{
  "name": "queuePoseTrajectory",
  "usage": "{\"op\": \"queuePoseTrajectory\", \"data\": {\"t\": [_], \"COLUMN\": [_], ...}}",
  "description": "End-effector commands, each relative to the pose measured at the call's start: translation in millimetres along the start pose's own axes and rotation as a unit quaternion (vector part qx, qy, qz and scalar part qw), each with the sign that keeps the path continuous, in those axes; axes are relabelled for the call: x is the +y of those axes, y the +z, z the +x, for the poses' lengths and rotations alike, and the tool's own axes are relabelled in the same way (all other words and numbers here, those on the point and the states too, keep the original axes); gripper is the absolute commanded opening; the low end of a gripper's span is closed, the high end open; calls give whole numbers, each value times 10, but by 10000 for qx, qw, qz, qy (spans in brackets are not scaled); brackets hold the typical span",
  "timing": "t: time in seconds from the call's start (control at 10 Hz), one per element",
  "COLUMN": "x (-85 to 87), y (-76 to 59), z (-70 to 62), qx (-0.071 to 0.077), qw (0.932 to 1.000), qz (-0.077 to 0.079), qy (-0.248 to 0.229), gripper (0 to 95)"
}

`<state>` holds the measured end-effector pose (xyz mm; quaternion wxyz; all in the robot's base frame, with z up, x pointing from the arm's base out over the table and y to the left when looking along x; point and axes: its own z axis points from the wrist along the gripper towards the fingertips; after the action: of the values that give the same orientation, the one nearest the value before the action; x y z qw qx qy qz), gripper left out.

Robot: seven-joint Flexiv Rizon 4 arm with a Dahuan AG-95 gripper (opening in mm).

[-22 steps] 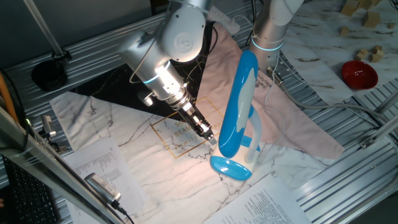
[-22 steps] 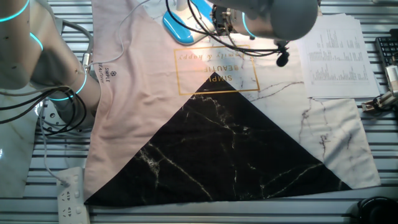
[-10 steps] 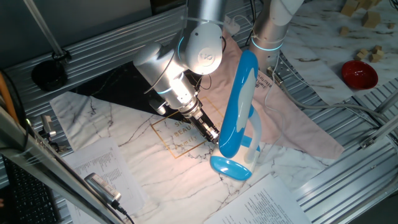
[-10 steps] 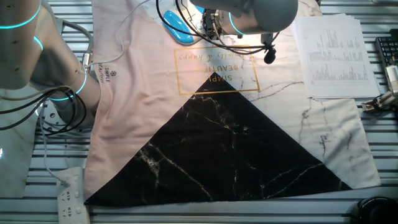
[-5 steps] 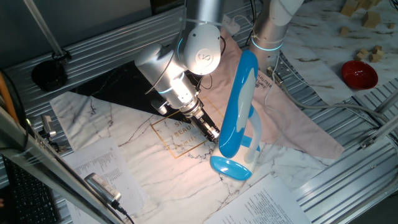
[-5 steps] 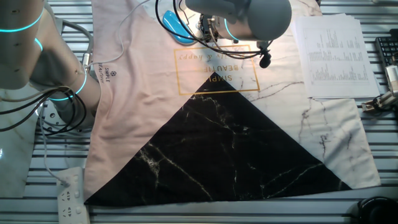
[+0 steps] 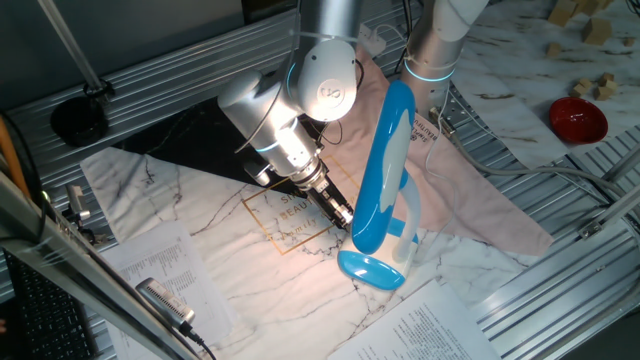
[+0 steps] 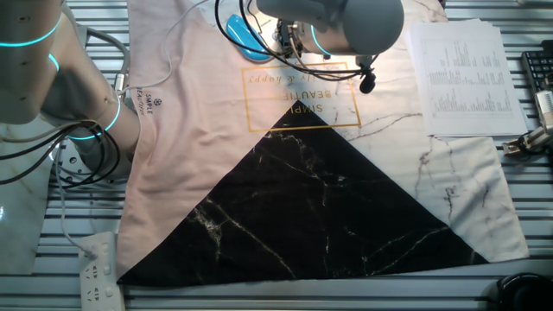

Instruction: Turn off the desk lamp by pressing the button

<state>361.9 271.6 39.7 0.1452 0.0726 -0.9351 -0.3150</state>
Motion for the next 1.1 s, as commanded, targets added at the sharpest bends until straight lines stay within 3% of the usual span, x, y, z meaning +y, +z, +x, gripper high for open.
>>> {"op": "queuePoseTrajectory", "data": {"t": [0.1, 1.1], "x": [2, 2], "y": [-8, -8], "z": [7, 7], "qx": [-5, -37], "qw": [10000, 10000], "qz": [-13, -6], "qy": [-15, -35], "gripper": [0, 0]}}
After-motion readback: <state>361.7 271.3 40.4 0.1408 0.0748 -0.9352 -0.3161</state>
